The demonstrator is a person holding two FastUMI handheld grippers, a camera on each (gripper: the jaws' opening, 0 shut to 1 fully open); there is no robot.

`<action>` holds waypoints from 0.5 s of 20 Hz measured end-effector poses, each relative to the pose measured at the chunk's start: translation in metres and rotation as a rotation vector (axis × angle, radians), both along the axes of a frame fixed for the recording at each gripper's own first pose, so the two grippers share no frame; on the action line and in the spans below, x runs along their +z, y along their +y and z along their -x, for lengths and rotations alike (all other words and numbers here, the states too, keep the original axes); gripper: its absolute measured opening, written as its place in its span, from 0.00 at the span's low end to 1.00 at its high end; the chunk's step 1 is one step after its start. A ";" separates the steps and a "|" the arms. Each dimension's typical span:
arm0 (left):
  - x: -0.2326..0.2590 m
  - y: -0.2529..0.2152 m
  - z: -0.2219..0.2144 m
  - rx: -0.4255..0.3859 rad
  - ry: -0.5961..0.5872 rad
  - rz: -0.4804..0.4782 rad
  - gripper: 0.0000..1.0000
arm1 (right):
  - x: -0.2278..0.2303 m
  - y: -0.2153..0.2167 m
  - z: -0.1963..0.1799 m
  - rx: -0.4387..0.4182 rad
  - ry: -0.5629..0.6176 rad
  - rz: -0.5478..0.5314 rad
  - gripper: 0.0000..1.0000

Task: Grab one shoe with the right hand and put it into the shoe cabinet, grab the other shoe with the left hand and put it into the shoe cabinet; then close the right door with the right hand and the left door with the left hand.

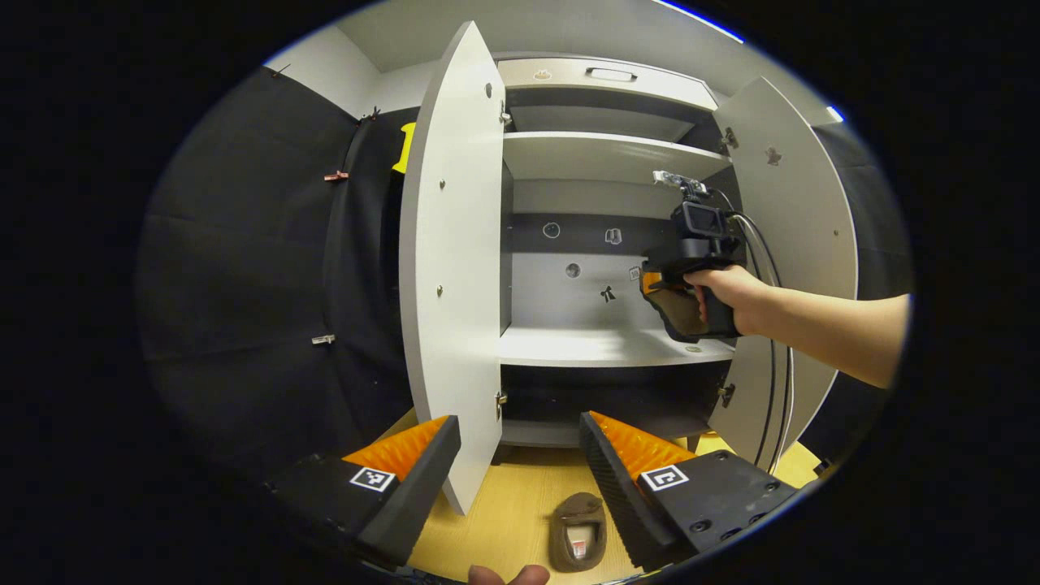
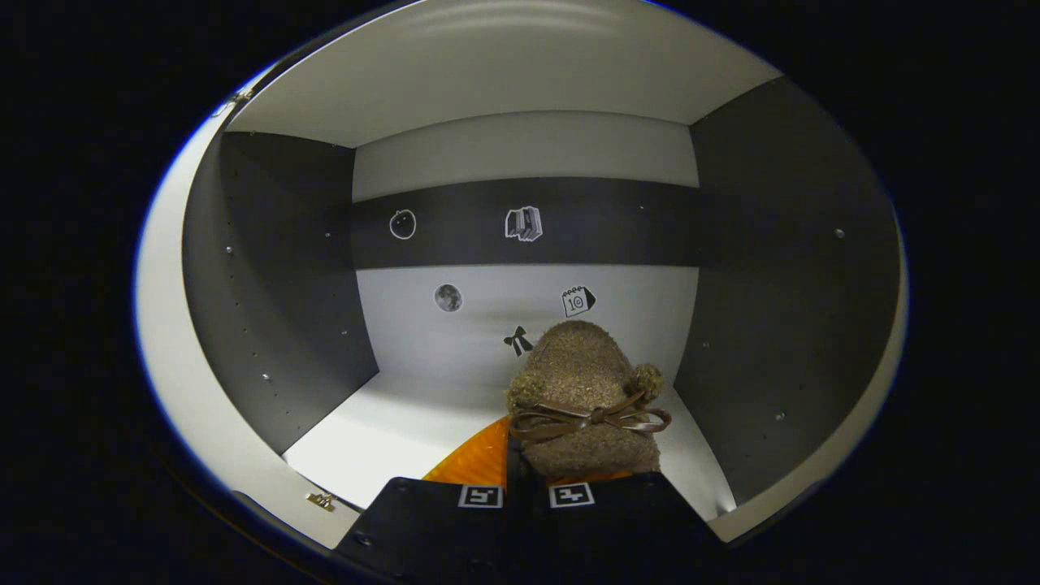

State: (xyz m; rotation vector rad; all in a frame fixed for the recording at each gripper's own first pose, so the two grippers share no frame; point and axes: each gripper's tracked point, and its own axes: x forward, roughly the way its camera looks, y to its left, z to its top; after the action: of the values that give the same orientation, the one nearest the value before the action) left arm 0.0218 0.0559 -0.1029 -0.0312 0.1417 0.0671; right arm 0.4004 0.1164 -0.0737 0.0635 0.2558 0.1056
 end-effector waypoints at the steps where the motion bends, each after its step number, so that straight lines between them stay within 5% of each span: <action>1: -0.001 0.000 -0.002 0.007 0.002 -0.004 0.94 | -0.006 0.000 -0.010 -0.001 -0.003 0.025 0.06; 10: -0.010 0.003 -0.006 0.057 0.031 0.005 0.94 | -0.065 0.000 -0.054 -0.018 0.088 0.078 0.08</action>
State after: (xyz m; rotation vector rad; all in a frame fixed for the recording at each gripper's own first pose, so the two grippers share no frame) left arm 0.0281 0.0587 -0.1124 -0.0397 0.1716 0.1241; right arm 0.4548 0.1166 -0.1387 -0.0075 0.3467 0.0747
